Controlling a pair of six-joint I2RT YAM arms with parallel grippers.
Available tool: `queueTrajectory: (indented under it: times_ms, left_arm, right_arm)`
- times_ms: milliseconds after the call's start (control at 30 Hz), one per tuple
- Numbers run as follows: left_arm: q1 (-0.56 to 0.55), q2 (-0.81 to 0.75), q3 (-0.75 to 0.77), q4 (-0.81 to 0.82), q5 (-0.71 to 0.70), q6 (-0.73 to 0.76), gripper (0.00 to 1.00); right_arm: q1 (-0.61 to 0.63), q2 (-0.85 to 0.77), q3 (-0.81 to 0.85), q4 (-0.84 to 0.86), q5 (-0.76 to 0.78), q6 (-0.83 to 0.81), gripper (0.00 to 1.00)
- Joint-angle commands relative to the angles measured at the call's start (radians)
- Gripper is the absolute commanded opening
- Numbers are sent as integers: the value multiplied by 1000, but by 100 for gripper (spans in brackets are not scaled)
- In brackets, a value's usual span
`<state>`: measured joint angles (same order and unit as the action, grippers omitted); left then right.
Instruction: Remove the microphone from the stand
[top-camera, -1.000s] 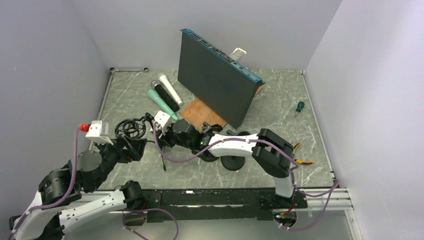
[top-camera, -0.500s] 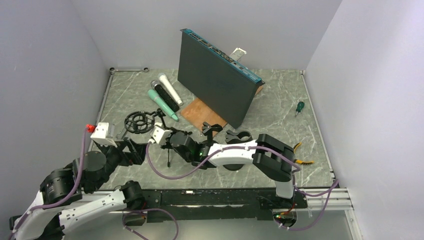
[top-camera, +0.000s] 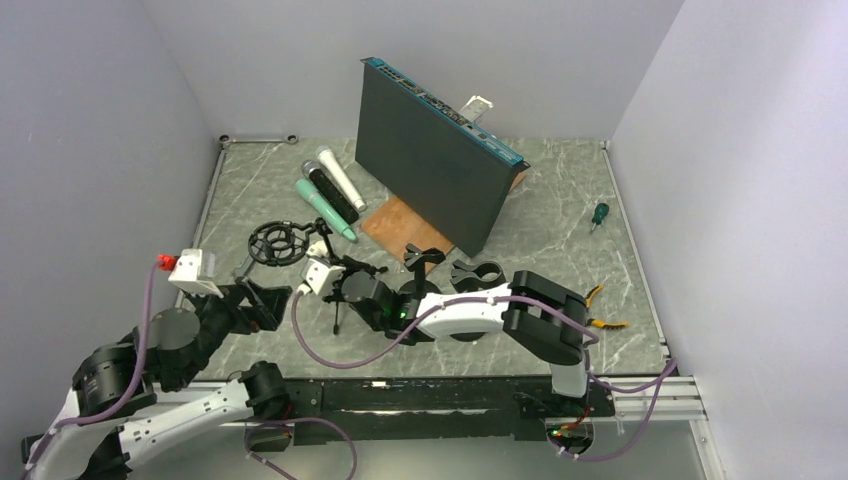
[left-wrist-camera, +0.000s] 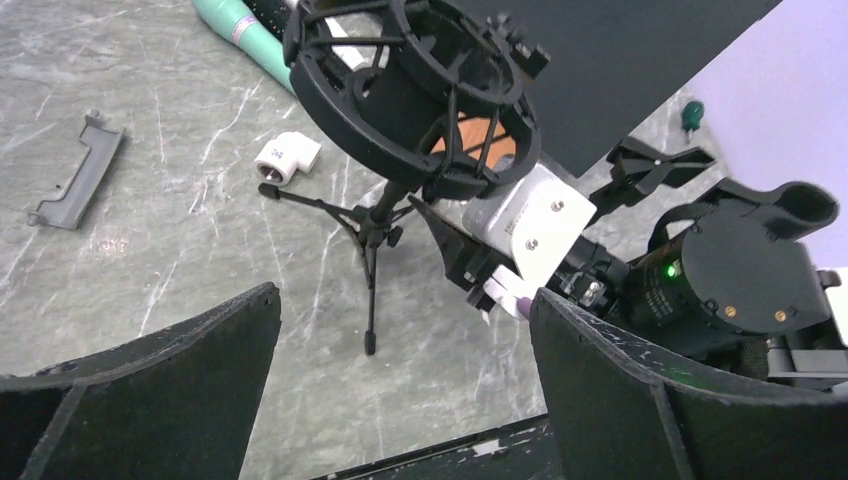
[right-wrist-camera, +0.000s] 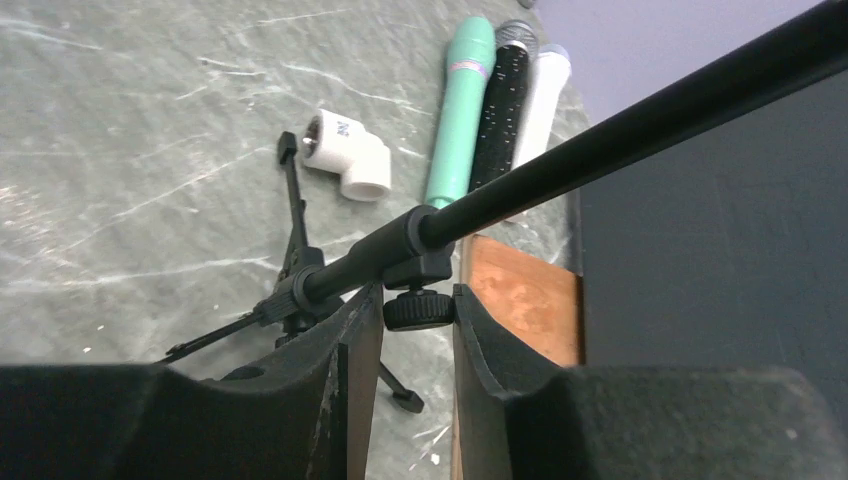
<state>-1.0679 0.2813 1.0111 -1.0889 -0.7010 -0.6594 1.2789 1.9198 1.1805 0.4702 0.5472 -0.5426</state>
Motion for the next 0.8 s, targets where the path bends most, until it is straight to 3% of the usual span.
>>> queueTrajectory:
  times_ms: [0,333,633,767]
  left_arm:
    - [-4,-37,32,56,-31,-33,98]
    - [-3,12,48,67,-17,-25,100]
    - [-3,47,88,93,-52,-47,99]
    - [-3,67,100,80,-48,-57,99]
  right_arm:
    - [32,-43,-57,-87,-129,177,40]
    - [-12,-205,-111,-121,-199,514,79]
    - [-55,-229,23,-332,-11,811,87]
    - [-60,-211,52,-344,3,839,87]
